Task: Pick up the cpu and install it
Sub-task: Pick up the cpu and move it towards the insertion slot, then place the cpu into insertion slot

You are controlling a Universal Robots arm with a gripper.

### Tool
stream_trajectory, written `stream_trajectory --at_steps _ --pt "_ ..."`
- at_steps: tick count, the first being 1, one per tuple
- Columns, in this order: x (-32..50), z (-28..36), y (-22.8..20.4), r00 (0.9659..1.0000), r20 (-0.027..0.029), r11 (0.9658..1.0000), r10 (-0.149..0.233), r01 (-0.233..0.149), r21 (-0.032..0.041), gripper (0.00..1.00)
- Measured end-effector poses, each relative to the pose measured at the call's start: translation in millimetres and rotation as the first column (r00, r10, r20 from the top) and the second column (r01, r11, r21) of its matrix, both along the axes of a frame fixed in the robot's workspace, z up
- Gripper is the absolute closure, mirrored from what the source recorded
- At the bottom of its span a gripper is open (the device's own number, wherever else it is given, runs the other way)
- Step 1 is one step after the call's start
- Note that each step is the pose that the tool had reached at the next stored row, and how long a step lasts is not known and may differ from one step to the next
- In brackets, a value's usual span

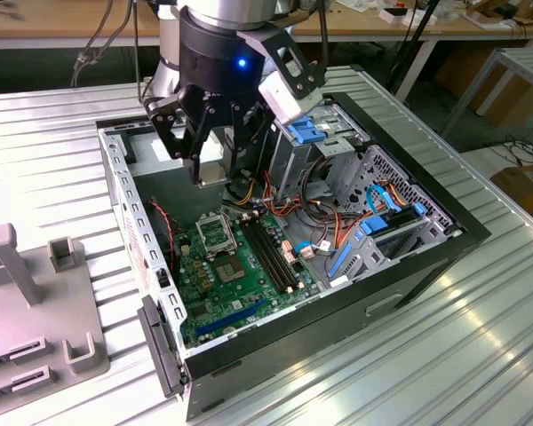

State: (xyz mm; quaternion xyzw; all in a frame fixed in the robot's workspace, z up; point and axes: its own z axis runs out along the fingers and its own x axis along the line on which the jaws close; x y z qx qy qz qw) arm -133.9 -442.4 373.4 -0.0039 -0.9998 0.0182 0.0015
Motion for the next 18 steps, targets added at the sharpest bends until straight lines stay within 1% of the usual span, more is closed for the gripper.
stream_trajectory --at_steps 9,11,18 --pt "13.0 -0.2 0.0 1.0 0.0 1.0 -0.004 0.004 0.0 0.53" --pt "17.1 -0.2 0.0 1.0 0.0 1.0 -0.005 0.005 0.0 0.53" --pt "18.9 -0.2 0.0 1.0 0.0 1.0 -0.005 0.005 0.0 0.53"
